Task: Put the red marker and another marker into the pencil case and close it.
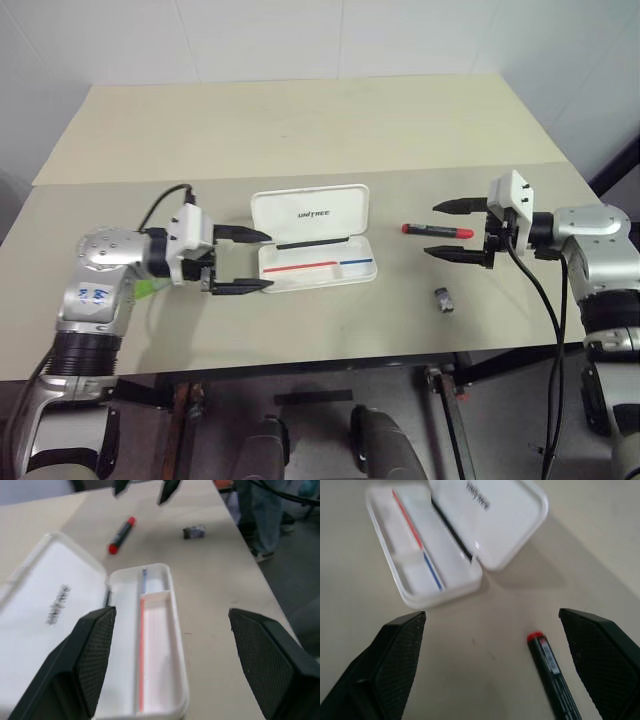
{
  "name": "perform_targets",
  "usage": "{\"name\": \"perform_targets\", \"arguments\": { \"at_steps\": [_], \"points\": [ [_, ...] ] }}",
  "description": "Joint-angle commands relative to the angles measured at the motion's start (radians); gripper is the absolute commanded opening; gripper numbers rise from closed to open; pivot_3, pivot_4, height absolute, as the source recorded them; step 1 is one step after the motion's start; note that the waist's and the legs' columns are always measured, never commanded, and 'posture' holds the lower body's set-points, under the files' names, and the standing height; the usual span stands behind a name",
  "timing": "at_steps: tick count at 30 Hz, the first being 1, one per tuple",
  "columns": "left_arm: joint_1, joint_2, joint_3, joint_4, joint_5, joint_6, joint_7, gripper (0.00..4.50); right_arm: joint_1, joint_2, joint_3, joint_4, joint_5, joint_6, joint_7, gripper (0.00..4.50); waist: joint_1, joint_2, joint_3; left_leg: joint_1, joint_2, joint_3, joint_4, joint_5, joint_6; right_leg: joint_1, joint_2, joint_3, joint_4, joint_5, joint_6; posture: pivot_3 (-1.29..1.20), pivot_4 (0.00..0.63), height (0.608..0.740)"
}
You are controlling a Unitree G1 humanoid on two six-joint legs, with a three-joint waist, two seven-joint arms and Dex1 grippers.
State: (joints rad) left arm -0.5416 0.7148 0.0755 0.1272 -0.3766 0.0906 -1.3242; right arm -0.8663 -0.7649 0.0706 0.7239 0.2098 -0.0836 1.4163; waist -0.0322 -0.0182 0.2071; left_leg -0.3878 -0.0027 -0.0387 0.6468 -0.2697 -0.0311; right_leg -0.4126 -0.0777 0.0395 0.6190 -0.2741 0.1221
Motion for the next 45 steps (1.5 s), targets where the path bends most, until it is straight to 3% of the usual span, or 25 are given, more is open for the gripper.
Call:
{"name": "perform_targets", "arguments": {
  "at_steps": [1,5,10,19,23,26,34,38,45],
  "points": [
    [-0.004,0.040,0.046,-0.027,-0.027,0.018,0.017,3.83,-0.116,0.008,0.046,0.184,-0.103,-0.117,0.035,4.50,0.000,0.000,0.000,0.000,0.000,0.000,0.000,0.000,0.000,0.000,0.000,0.000,0.000,0.000,0.000,0.00,0.150,0.740],
    [0.018,0.074,0.067,-0.061,-0.041,0.045,0.031,3.83,-0.259,0.040,0.101,0.405,-0.225,-0.196,-0.009,4.50,-0.002,0.001,0.001,-0.001,0.000,0.000,-0.001,0.000,0.000,-0.001,0.000,0.000,0.000,0.000,0.000,0.00,0.150,0.740],
    [0.050,0.099,0.094,-0.100,-0.053,0.066,0.052,3.83,-0.349,0.062,0.126,0.532,-0.322,-0.222,-0.079,4.50,-0.002,0.001,0.001,-0.001,0.000,0.000,-0.002,0.000,-0.001,-0.001,0.000,0.000,0.000,0.000,0.000,0.00,0.150,0.740],
    [0.155,0.160,0.195,-0.158,-0.082,0.102,0.092,3.83,-0.427,0.080,0.156,0.614,-0.466,-0.138,-0.237,4.50,-0.004,0.002,0.001,-0.002,0.000,0.001,-0.002,0.000,-0.002,-0.003,0.000,0.001,0.000,-0.001,-0.001,0.00,0.150,0.740],
    [0.204,0.182,0.237,-0.140,-0.081,0.093,0.098,3.83,-0.431,0.091,0.177,0.624,-0.514,-0.124,-0.235,4.50,-0.017,0.002,0.001,-0.002,0.000,0.001,-0.002,0.000,-0.002,-0.004,0.000,0.001,0.001,-0.001,-0.001,0.00,0.150,0.740],
    [0.216,0.181,0.246,-0.139,-0.086,0.095,0.104,3.88,-0.429,0.099,0.162,0.628,-0.518,-0.101,-0.222,3.63,-0.022,0.002,0.001,-0.002,0.000,0.001,-0.002,0.000,-0.002,-0.003,0.000,0.001,0.001,-0.001,-0.001,0.00,0.150,0.740],
    [0.226,0.179,0.238,-0.141,-0.086,0.093,0.104,3.88,-0.407,0.102,0.152,0.624,-0.521,-0.113,-0.145,0.72,-0.025,0.002,0.001,-0.002,0.000,0.001,-0.002,0.000,-0.002,-0.004,0.000,0.001,0.001,-0.001,-0.001,0.00,0.150,0.740],
    [0.199,0.167,0.209,-0.128,-0.081,0.087,0.099,3.88,-0.388,0.107,0.152,0.615,-0.527,-0.159,-0.127,0.06,-0.028,0.002,0.001,0.001,0.000,0.002,0.000,0.000,-0.002,-0.001,0.000,0.001,0.002,0.000,-0.001,0.00,0.150,0.740],
    [0.154,0.153,0.157,-0.099,-0.073,0.072,0.086,3.88,-0.359,0.118,0.136,0.603,-0.506,-0.195,-0.083,0.03,-0.028,0.002,0.001,0.002,0.000,0.002,-0.001,0.000,-0.003,-0.001,0.000,0.002,0.004,0.000,-0.001,0.00,0.150,0.740]
  ]
}}
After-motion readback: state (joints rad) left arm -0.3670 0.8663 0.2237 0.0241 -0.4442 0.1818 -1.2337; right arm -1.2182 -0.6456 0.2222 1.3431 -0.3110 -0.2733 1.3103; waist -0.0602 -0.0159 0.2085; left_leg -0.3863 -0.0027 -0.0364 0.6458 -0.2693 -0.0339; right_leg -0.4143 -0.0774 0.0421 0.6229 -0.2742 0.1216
